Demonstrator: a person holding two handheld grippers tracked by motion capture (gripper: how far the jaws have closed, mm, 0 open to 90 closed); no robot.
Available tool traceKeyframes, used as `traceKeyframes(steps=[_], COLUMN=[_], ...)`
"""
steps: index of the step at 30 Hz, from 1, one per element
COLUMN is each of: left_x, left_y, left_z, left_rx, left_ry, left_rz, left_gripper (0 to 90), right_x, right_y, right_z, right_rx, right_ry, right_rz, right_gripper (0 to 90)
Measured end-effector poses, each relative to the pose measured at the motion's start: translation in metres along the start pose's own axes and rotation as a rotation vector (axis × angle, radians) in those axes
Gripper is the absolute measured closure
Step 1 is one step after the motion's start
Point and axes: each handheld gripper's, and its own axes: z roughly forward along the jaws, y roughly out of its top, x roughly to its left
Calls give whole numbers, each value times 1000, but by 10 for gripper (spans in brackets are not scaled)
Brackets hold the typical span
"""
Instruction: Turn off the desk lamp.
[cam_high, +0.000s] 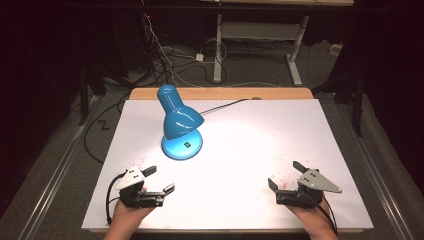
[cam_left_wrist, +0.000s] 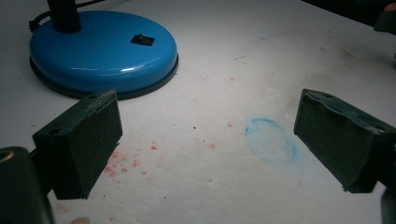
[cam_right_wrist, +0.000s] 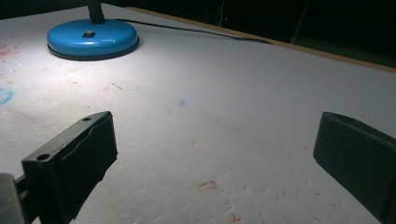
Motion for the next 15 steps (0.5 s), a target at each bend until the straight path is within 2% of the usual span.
traceKeyframes(steps=[8, 15], left_x=[0, 0], left_y=[-1, -1], left_z=[0, 0], left_rx=[7, 12], left_ry=[-11, -6], left_rz=[11, 20], left_gripper=[138, 154], right_x=[0, 0], right_y=[0, 0], right_z=[-1, -1], right_rx=[-8, -4], right_ry=[-5, -1], right_rz=[-1, 1], right_gripper=[3, 3])
